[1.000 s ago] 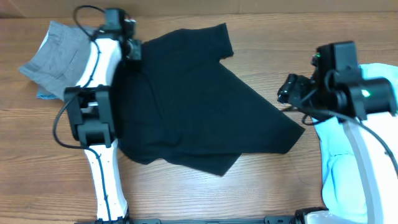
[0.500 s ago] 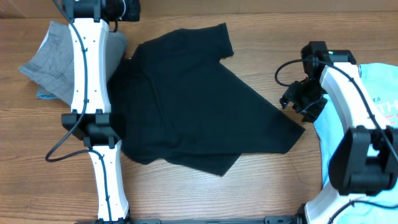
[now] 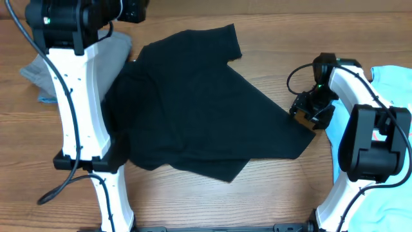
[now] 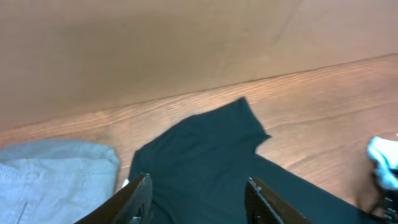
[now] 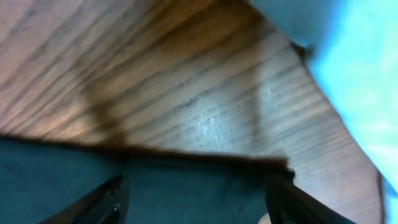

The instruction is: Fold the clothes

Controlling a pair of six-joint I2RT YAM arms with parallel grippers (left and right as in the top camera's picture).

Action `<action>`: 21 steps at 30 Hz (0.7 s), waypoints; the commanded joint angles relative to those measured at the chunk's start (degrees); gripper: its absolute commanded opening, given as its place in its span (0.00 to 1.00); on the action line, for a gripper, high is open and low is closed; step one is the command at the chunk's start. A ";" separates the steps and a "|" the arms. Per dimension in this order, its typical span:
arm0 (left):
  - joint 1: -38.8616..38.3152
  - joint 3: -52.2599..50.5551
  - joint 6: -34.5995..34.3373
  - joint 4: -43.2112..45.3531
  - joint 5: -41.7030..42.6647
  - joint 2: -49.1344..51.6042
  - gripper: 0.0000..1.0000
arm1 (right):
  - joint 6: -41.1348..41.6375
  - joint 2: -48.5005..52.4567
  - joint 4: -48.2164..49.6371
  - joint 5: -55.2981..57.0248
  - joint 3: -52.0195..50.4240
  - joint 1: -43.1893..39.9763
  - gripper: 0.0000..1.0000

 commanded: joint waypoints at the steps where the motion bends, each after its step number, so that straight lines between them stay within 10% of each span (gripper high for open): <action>1: -1.22 0.81 0.96 -1.53 0.07 -1.77 0.54 | -1.03 0.87 2.67 -0.31 -4.76 0.24 0.73; 11: -2.03 0.79 0.92 -5.42 -0.90 -2.08 0.54 | -2.10 0.74 6.99 -2.89 -6.43 0.48 0.05; 21: -2.03 0.79 0.90 -5.07 -0.87 -2.05 0.55 | -7.32 0.74 15.74 7.23 19.98 -1.16 0.04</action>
